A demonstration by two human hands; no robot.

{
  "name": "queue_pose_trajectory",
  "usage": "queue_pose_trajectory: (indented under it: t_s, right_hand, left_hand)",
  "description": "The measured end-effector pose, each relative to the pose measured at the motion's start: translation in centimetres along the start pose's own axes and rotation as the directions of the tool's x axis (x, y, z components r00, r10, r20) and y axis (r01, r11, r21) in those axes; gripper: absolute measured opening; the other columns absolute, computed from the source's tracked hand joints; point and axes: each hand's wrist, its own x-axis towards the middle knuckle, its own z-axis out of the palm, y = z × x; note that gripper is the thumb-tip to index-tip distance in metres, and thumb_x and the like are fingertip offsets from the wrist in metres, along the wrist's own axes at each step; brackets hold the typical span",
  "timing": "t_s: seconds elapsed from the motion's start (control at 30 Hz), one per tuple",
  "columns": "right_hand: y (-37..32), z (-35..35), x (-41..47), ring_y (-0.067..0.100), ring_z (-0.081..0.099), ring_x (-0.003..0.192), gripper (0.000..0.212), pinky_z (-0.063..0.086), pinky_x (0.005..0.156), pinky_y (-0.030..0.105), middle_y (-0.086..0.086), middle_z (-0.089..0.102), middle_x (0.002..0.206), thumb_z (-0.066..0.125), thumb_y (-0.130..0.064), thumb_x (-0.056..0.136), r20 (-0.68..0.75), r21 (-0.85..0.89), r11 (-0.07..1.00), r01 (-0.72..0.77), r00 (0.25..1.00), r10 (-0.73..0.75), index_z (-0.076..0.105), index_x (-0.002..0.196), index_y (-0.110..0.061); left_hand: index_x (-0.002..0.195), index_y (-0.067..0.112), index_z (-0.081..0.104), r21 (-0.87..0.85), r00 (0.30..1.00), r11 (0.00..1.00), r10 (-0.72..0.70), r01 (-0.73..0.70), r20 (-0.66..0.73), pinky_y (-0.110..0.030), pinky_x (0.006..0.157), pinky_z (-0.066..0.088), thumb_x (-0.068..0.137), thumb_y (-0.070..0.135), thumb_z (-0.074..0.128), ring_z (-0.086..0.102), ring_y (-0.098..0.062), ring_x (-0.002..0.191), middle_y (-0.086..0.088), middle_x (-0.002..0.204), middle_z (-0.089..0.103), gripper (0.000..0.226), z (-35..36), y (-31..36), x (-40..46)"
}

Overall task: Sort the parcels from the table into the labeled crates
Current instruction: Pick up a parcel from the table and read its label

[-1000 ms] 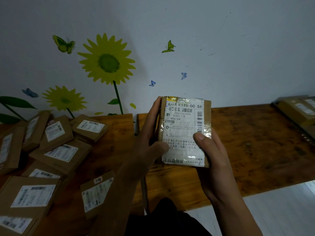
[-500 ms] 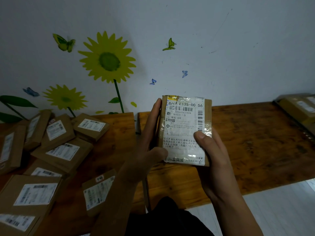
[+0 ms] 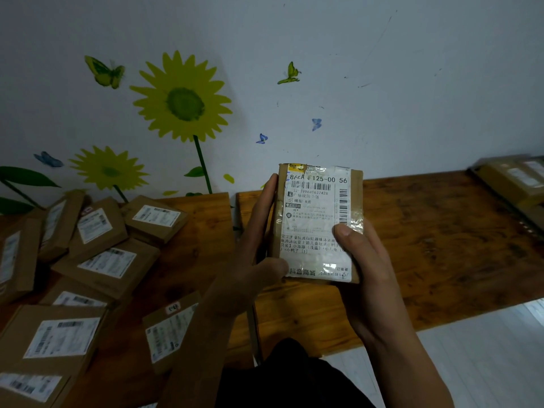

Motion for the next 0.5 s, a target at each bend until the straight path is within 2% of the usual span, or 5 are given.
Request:
queue_pose_trajectory:
  t_s: [0.17,0.23,0.33,0.43,0.5]
  right_hand:
    - [0.2,-0.2,-0.2,0.031,0.068,0.115,0.06,0.056,0.095,0.052,0.007,0.071,0.126,0.063,-0.032,0.084,0.018,0.011,1.0,-0.009,1.0,0.009,0.052,0.142,-0.024]
    - [0.4,-0.4,-0.2,0.032,0.068,0.115,0.064,0.055,0.095,0.055,0.008,0.07,0.128,0.064,-0.03,0.083,0.038,-0.002,1.0,-0.006,0.999,0.007,0.048,0.145,-0.026]
    - [0.9,-0.8,0.0,0.033,0.067,0.117,0.076,0.053,0.097,0.059,0.009,0.067,0.132,0.074,-0.031,0.08,0.062,-0.046,0.999,0.003,0.998,0.0,0.043,0.149,-0.034]
    - [1.5,-1.7,0.4,0.035,0.063,0.122,0.095,0.053,0.096,0.06,0.008,0.061,0.14,0.084,-0.038,0.067,0.09,-0.097,0.995,-0.013,0.996,0.022,0.038,0.15,-0.044]
    - [1.4,-2.4,0.6,0.034,0.061,0.125,0.102,0.053,0.096,0.06,0.007,0.061,0.14,0.086,-0.031,0.063,0.158,-0.148,0.989,-0.015,0.987,0.039,0.037,0.152,-0.041]
  left_hand:
    - [0.153,0.038,0.025,-0.012,0.991,1.0,-0.016,0.014,-0.131,-0.032,0.09,0.056,0.072,0.027,0.065,0.052,-0.014,0.134,0.011,0.152,0.046,0.091,0.3,-0.1,0.2]
    - [0.149,0.041,0.035,-0.015,0.977,0.999,-0.041,0.039,-0.21,-0.034,0.083,0.06,0.071,0.036,0.071,0.061,-0.019,0.124,0.007,0.142,0.057,0.086,0.2,-0.2,0.4]
    - [0.147,0.04,0.039,-0.014,0.96,0.995,-0.097,0.097,-0.264,-0.039,0.084,0.061,0.068,0.047,0.074,0.065,-0.02,0.119,0.006,0.137,0.062,0.087,-0.2,-0.5,0.7]
    - [0.151,0.036,0.034,-0.065,0.962,0.987,-0.158,0.147,-0.224,-0.05,0.087,0.059,0.064,0.04,0.08,0.065,-0.026,0.118,-0.001,0.136,0.062,0.098,-1.0,-0.7,0.7]
    - [0.153,0.04,0.029,0.005,0.972,0.99,-0.135,0.138,-0.191,-0.05,0.094,0.056,0.064,0.033,0.085,0.058,-0.024,0.128,0.004,0.143,0.056,0.105,-1.9,-0.6,0.2]
